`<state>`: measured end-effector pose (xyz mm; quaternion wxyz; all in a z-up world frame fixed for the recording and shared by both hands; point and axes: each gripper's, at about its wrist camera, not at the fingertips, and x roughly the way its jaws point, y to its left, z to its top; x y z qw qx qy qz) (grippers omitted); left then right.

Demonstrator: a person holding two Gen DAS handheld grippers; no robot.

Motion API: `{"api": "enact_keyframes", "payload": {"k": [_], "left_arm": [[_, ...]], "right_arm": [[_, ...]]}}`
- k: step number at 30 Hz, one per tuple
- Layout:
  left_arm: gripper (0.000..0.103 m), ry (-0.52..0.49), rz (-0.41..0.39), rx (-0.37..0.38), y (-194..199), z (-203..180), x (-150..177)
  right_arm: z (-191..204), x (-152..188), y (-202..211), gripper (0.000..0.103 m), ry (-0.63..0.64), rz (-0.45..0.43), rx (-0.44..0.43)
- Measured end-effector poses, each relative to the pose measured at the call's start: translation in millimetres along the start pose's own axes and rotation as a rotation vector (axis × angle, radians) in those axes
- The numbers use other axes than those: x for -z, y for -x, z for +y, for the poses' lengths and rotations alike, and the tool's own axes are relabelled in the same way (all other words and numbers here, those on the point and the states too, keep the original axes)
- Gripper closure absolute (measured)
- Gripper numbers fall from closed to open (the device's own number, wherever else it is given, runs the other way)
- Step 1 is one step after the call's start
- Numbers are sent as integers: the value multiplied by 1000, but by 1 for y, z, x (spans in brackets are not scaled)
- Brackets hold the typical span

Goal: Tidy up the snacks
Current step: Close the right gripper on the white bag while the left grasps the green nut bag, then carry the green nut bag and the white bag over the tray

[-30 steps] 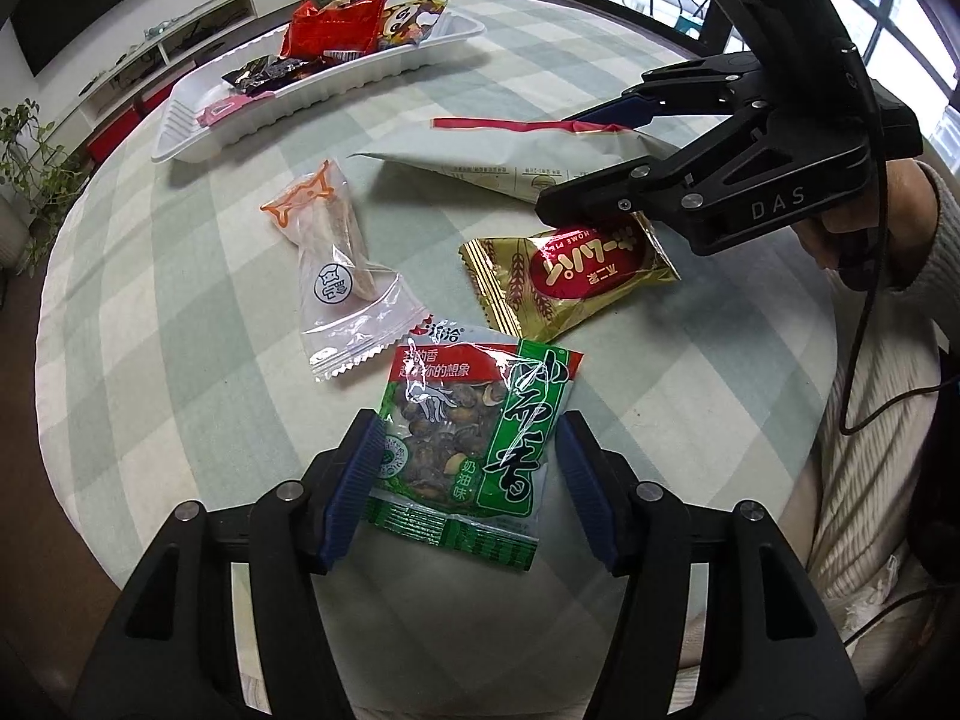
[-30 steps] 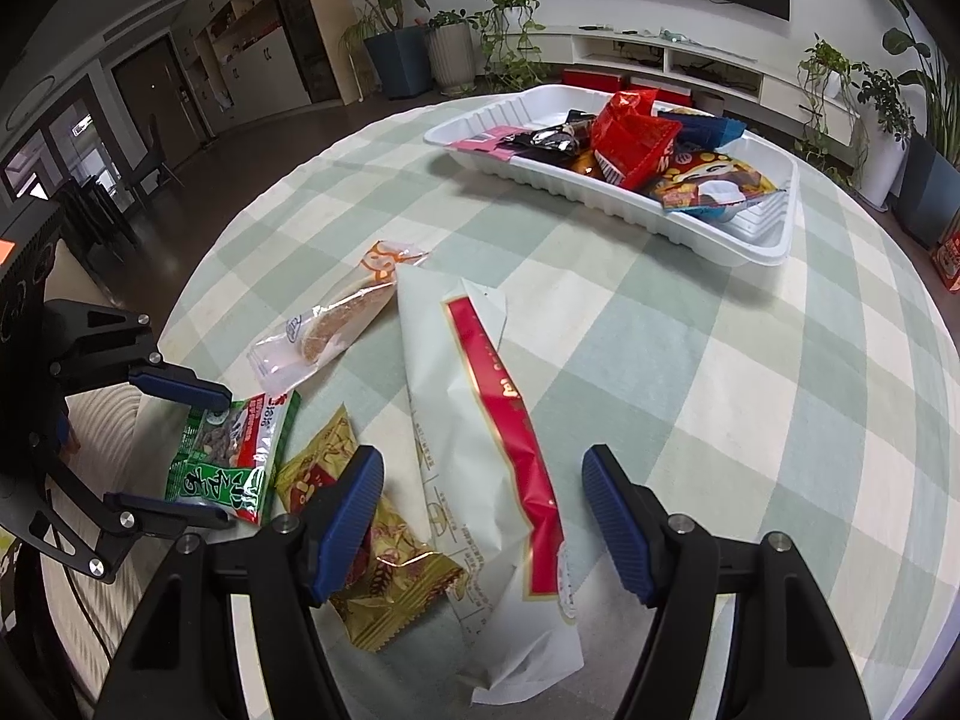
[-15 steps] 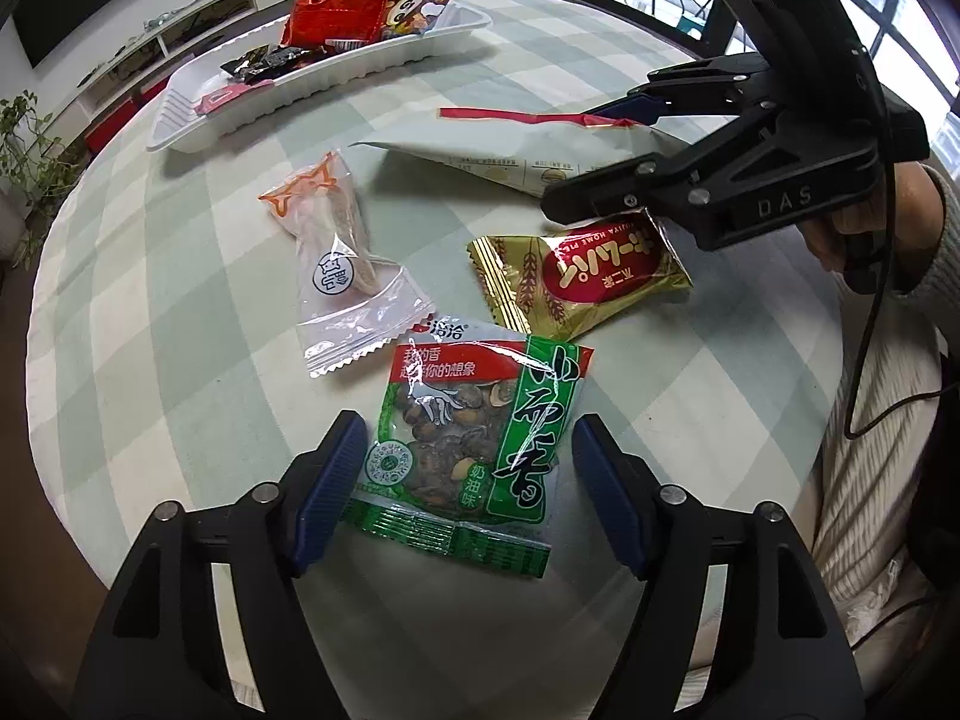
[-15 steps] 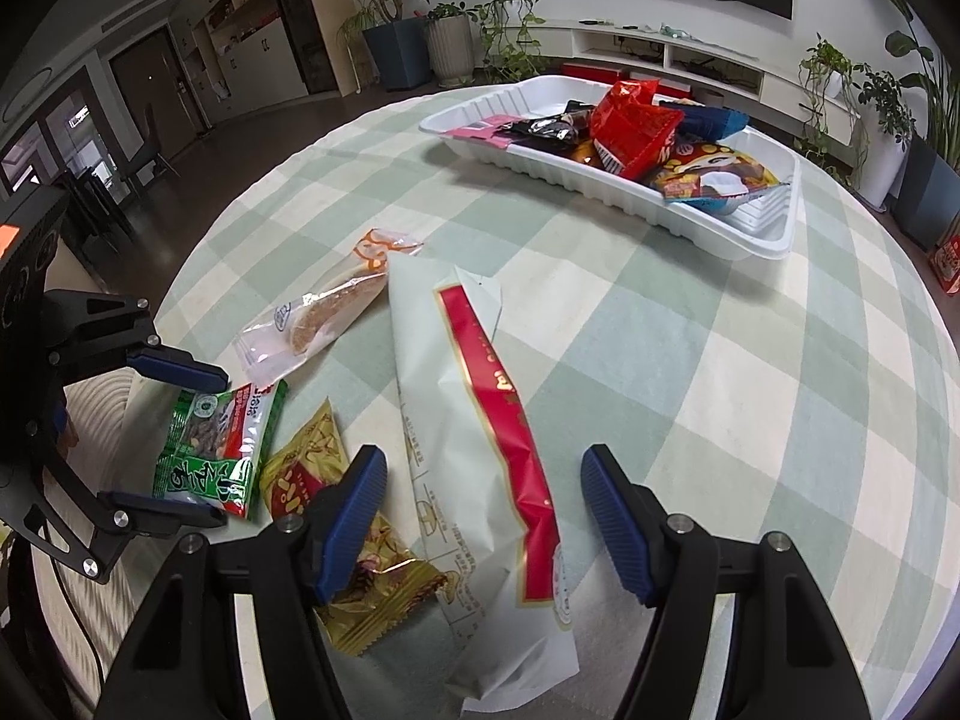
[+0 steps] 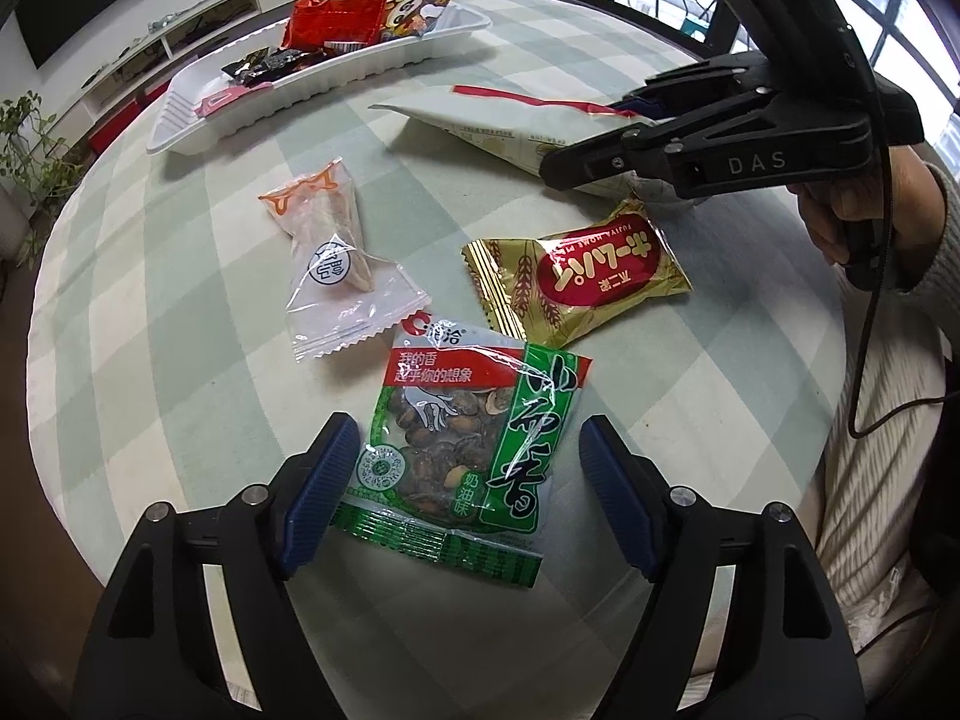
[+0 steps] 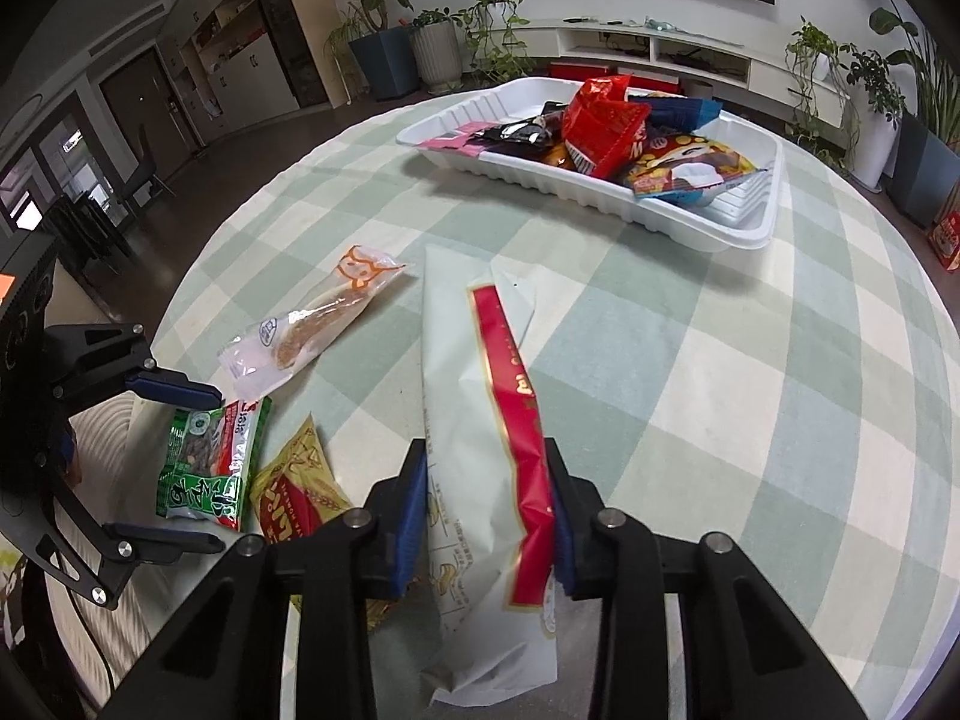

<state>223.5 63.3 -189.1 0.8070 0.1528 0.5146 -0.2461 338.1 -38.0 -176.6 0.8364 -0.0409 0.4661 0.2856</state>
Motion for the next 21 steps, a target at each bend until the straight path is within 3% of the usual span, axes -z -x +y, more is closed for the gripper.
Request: {"api": "enact_keyframes", "payload": {"k": [2, 8, 21], "left_arm": [[45, 17, -12, -8, 2, 2, 0], [61, 19, -31, -9, 6, 2, 1], [65, 55, -78, 69, 21, -6, 11]], "right_arm": [[-1, 2, 2, 66, -7, -3, 2], [-13, 6, 7, 67, -74, -11, -36], [-31, 15, 24, 68, -218, -35, -138]]}}
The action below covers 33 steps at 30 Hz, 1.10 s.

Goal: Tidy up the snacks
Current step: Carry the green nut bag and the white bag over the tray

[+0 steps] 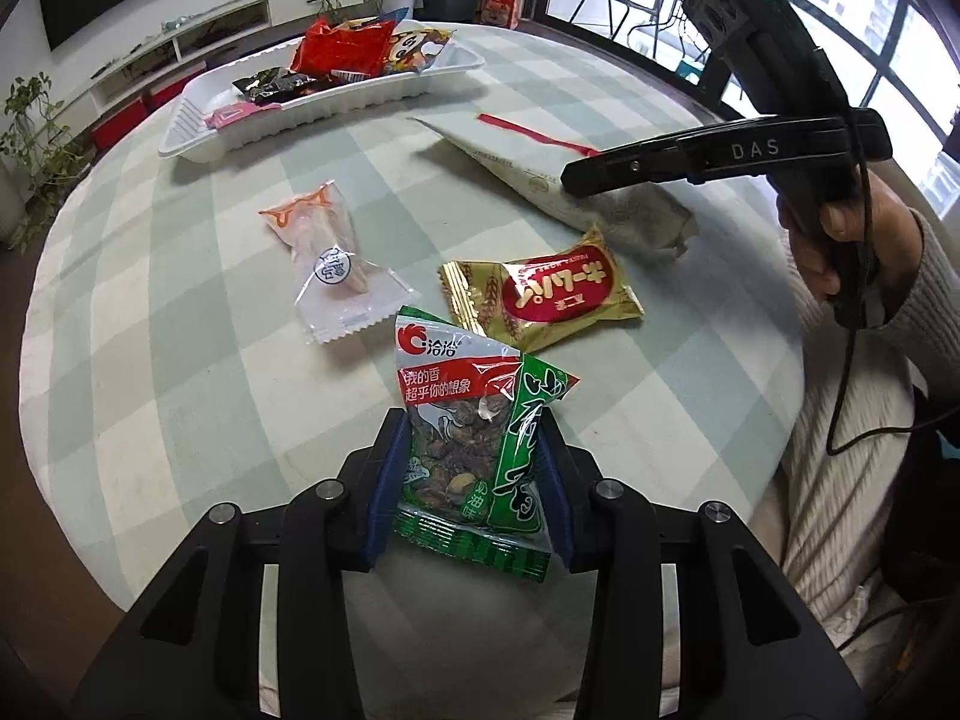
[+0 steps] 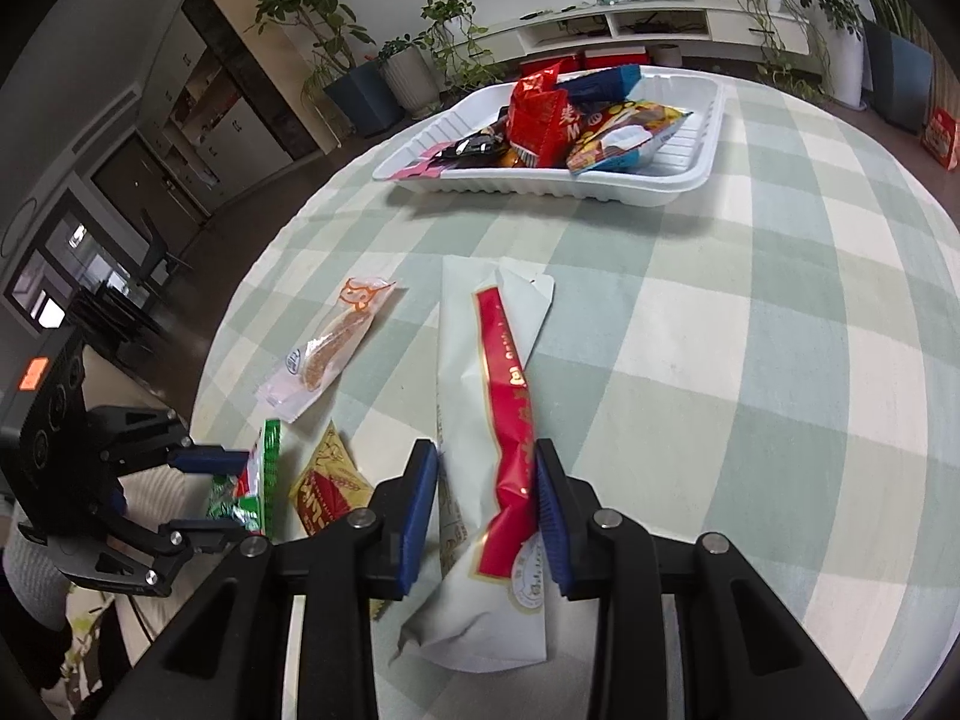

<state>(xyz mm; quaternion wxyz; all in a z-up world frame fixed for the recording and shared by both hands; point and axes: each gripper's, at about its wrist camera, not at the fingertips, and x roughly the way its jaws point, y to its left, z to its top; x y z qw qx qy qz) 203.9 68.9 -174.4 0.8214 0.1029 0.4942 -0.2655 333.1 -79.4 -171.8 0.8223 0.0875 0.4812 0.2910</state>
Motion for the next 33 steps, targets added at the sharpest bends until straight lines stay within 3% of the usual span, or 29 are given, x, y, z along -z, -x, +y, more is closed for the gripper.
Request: {"api": "enact_keyframes", "payload": {"k": [9, 20, 23, 25, 33], "left_arm": [[65, 16, -48, 22, 21, -3, -2], [65, 42, -50, 17, 21, 1, -2], [65, 49, -51, 16, 22, 3, -1], [65, 52, -54, 17, 23, 4, -1], [65, 75, -63, 23, 24, 8, -2]], "right_arm": [[-5, 0, 11, 69, -51, -10, -40], [12, 2, -13, 68, 30, 24, 62], [18, 1, -16, 73, 48, 18, 96], [18, 1, -18, 78, 41, 23, 71], [13, 6, -9, 81, 16, -11, 49]]}}
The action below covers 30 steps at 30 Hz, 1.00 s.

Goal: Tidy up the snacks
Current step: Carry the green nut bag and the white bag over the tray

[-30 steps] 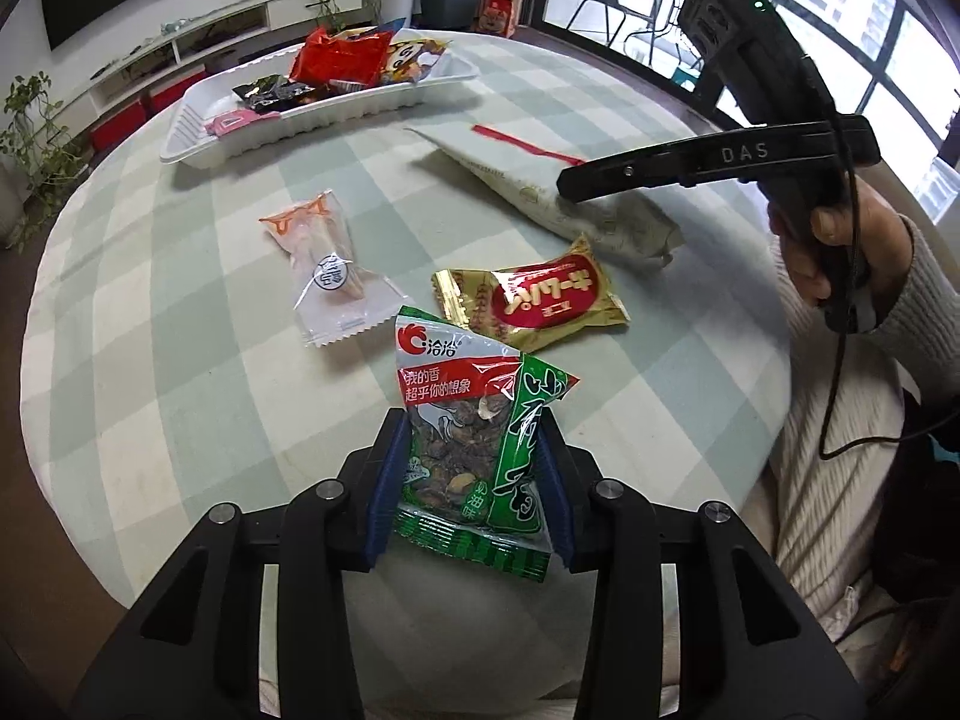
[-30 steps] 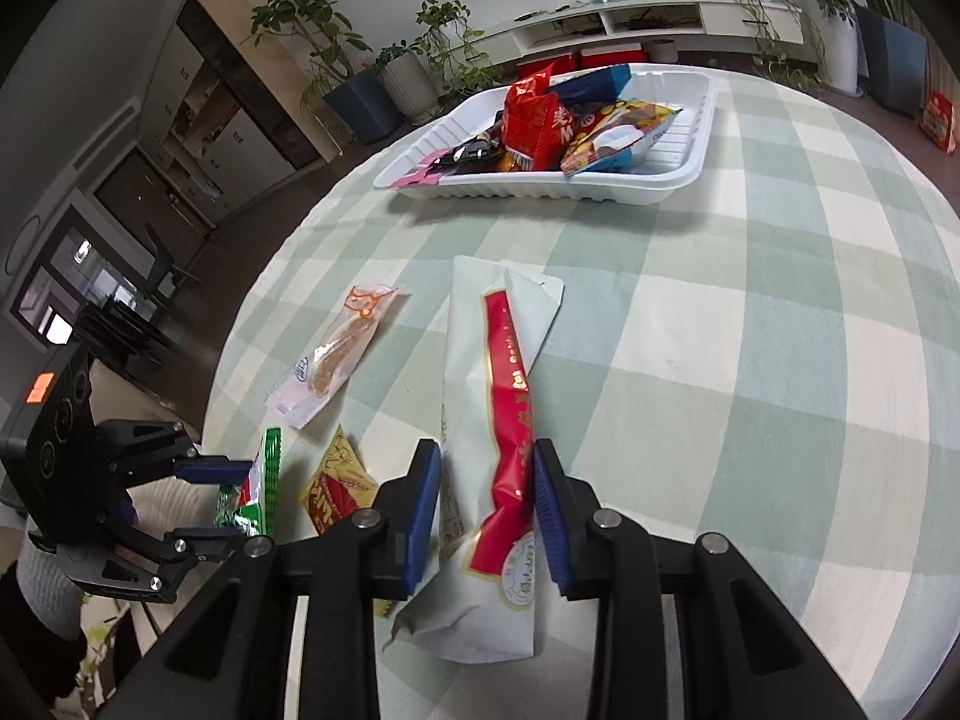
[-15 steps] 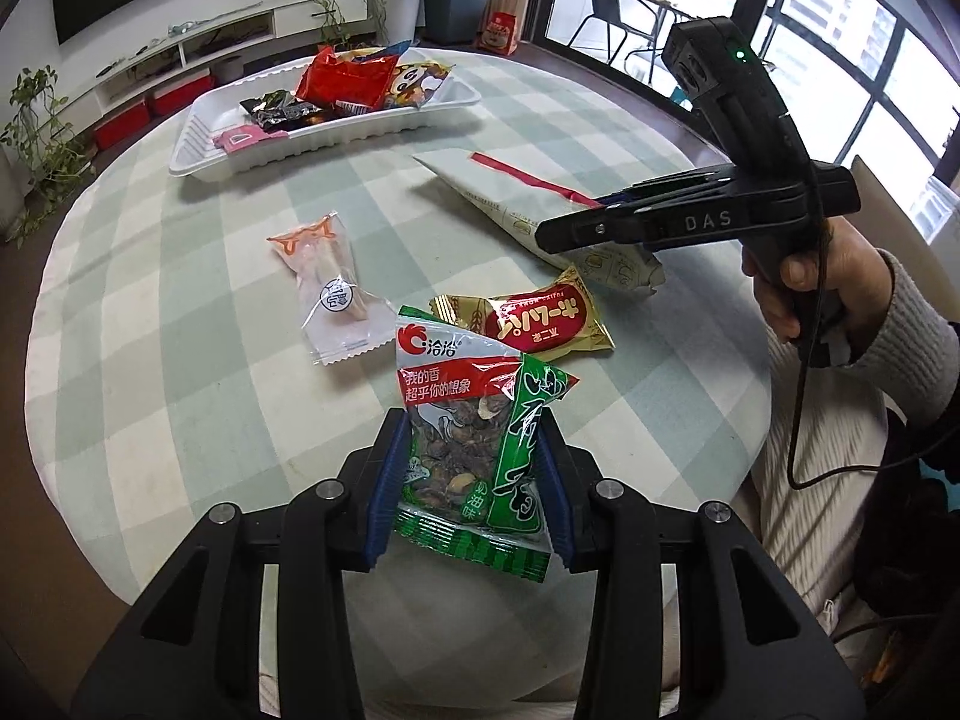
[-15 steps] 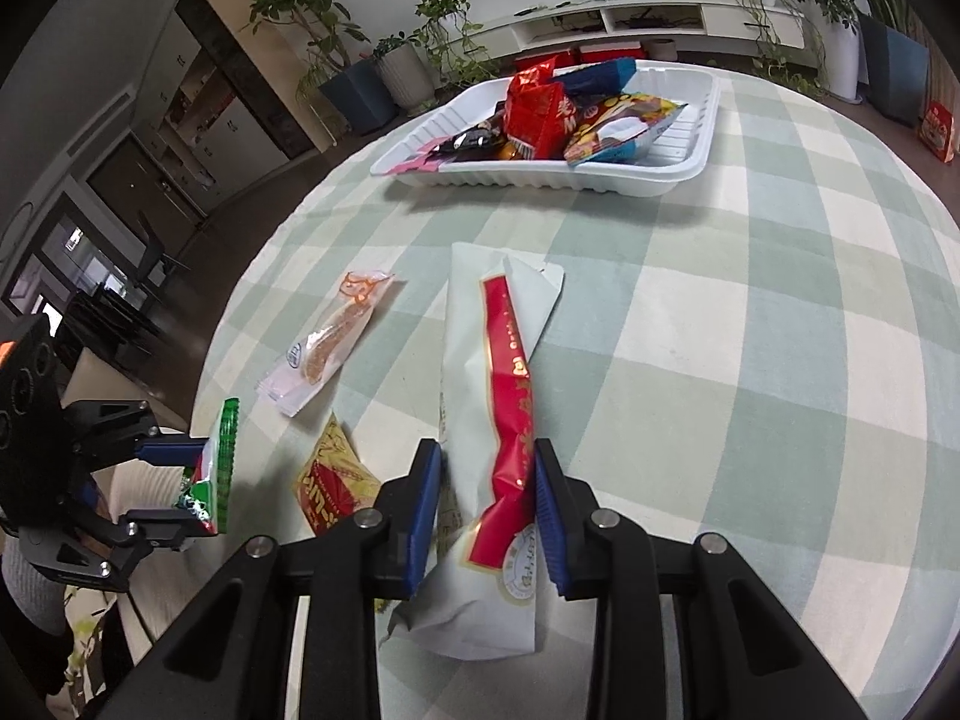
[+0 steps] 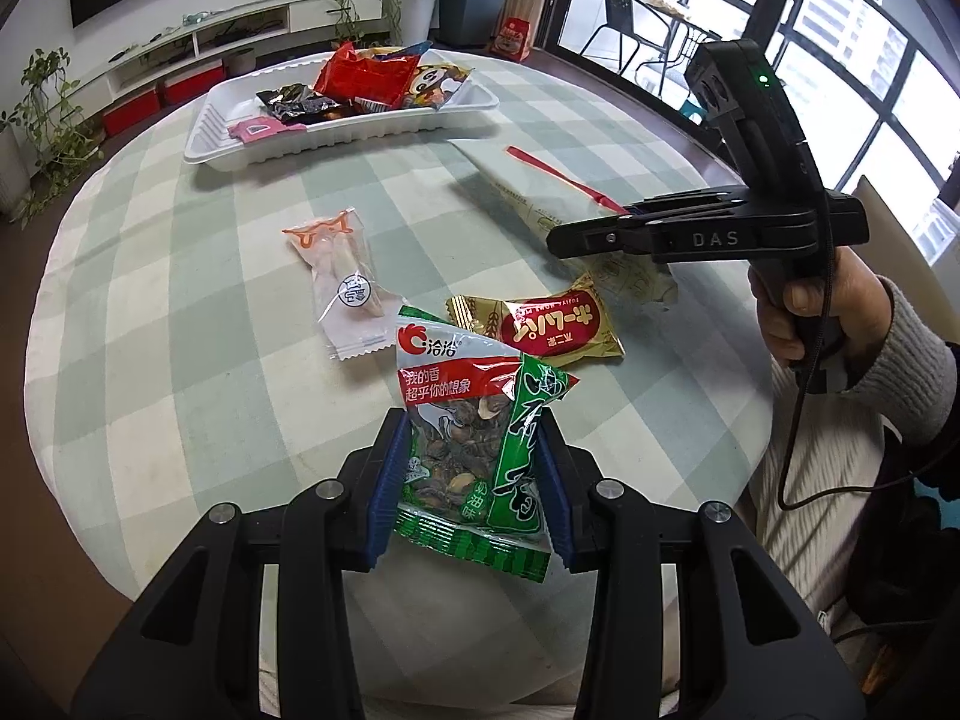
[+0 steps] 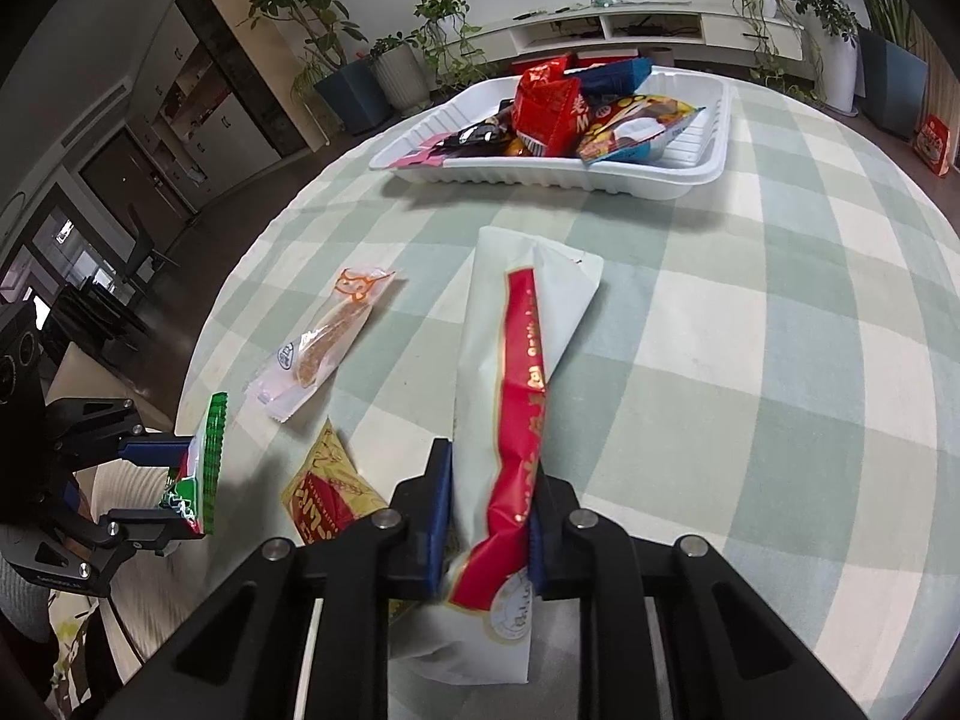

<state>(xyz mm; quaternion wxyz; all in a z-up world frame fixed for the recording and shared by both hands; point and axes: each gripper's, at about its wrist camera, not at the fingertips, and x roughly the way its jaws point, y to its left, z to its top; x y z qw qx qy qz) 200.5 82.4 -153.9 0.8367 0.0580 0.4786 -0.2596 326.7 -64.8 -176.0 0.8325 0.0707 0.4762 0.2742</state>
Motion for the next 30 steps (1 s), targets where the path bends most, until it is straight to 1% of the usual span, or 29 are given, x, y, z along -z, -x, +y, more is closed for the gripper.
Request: {"api": "enact_keyframes", "payload": {"k": [3, 7, 13, 23, 30], "left_arm": [[65, 10, -6, 4, 1, 2, -1], [65, 26, -14, 9, 4, 6, -6], [65, 36, -38, -1, 13, 12, -21], [65, 70, -88, 9, 20, 33, -65], [65, 132, -123, 23, 20, 63, -106]], "right_arm": [[-2, -1, 9, 81, -12, -18, -18], [-5, -5, 19, 81, -41, -22, -64], [-10, -15, 33, 81, -73, -44, -105], [-26, -41, 42, 81, -135, -78, -139], [-38, -70, 40, 81, -160, -94, -146]]}}
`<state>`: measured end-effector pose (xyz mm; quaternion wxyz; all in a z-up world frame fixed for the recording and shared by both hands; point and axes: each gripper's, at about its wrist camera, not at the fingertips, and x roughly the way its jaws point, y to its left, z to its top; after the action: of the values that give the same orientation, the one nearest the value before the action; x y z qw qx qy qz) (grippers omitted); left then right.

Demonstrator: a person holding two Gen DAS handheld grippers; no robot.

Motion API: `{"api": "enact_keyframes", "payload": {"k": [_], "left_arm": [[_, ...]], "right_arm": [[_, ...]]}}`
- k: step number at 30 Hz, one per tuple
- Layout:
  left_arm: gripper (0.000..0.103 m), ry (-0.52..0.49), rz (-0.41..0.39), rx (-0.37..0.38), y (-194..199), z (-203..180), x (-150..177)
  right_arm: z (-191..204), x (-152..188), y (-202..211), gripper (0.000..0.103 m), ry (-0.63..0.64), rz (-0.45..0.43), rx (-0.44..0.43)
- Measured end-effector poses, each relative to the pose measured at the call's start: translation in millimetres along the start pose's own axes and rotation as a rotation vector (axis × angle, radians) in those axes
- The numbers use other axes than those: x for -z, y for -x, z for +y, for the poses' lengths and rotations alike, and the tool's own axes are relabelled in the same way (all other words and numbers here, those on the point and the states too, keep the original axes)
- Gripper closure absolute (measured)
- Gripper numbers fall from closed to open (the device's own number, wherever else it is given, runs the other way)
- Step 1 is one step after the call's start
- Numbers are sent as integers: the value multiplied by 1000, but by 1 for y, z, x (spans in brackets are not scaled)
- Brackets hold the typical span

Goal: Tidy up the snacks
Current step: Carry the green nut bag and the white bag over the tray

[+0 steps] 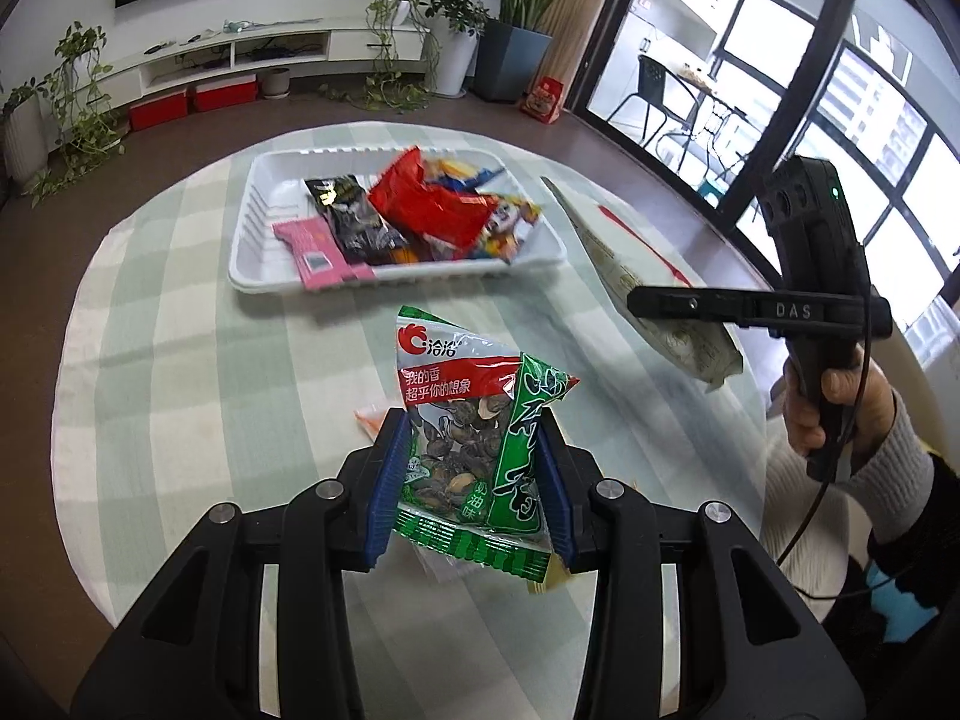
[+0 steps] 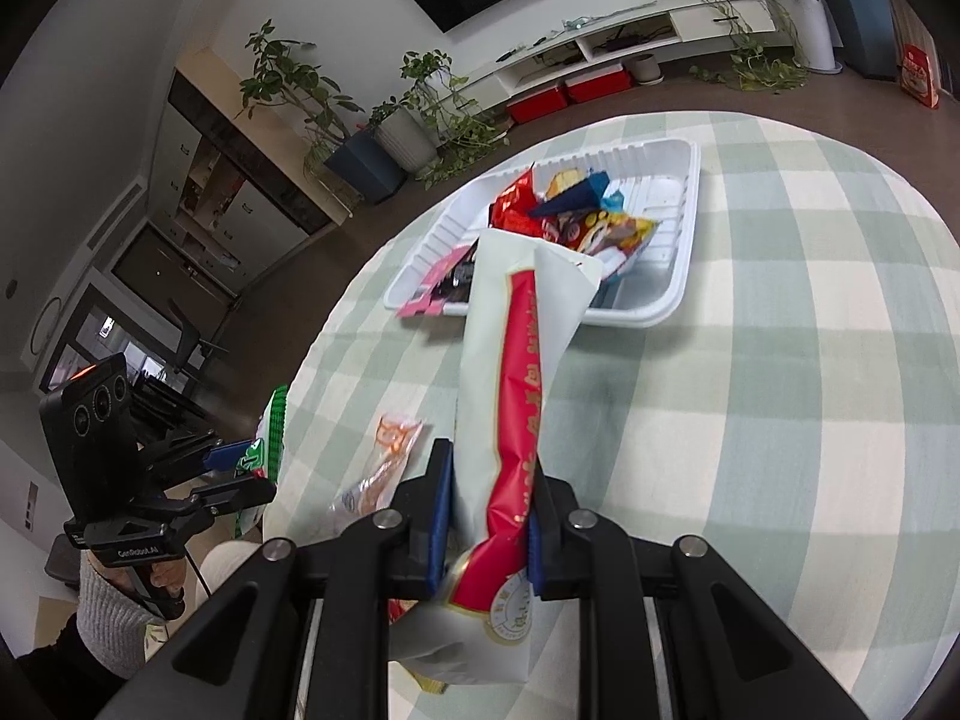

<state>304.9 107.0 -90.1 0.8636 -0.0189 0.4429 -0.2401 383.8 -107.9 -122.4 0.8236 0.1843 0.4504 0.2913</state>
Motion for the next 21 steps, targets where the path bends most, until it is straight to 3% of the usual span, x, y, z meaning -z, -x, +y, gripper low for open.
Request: {"api": "enact_keyframes", "payload": {"k": [21], "left_arm": [[65, 86, -11, -50, -63, 76, -112]], "right_arm": [[-53, -109, -38, 81, -98, -28, 60]]}}
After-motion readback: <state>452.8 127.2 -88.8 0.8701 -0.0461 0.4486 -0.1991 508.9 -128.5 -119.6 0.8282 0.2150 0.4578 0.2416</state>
